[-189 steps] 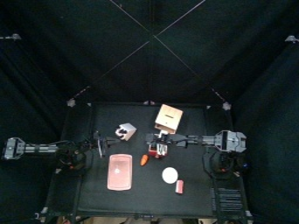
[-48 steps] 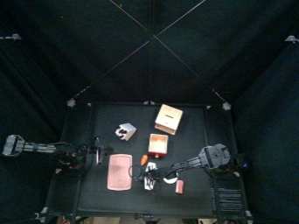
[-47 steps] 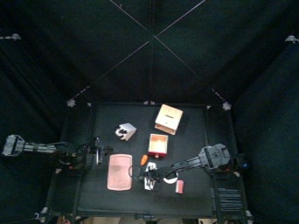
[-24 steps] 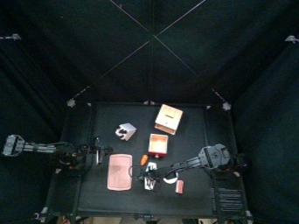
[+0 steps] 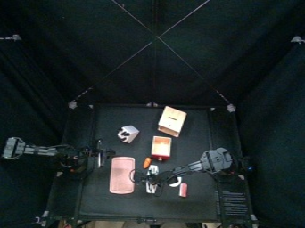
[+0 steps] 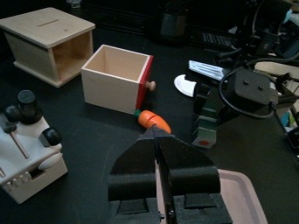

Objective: Put sushi roll below carrot

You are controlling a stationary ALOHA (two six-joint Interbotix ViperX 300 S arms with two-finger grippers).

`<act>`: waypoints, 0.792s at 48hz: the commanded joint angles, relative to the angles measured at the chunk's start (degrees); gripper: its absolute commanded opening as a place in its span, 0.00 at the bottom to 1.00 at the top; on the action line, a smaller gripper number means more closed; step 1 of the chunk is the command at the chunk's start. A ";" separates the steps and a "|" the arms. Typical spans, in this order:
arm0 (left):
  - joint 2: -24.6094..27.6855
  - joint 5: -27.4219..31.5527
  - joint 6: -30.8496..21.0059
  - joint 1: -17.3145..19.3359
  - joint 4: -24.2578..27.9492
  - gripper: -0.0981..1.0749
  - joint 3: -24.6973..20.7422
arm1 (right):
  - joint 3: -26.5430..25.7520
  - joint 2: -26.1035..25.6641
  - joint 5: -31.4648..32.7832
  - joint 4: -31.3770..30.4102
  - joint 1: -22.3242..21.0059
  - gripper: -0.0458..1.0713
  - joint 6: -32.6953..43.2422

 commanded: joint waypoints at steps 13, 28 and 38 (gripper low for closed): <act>0.09 -0.26 0.18 0.09 0.18 0.30 -0.70 | -4.66 -0.53 4.13 -0.53 0.88 0.87 -0.09; 0.09 -0.26 0.26 0.35 0.26 0.30 -0.88 | -3.25 -3.08 4.22 -0.88 0.79 0.87 0.18; 0.09 -0.26 0.26 1.41 0.44 0.30 -1.05 | -2.55 -4.57 2.81 -2.37 0.62 0.87 0.97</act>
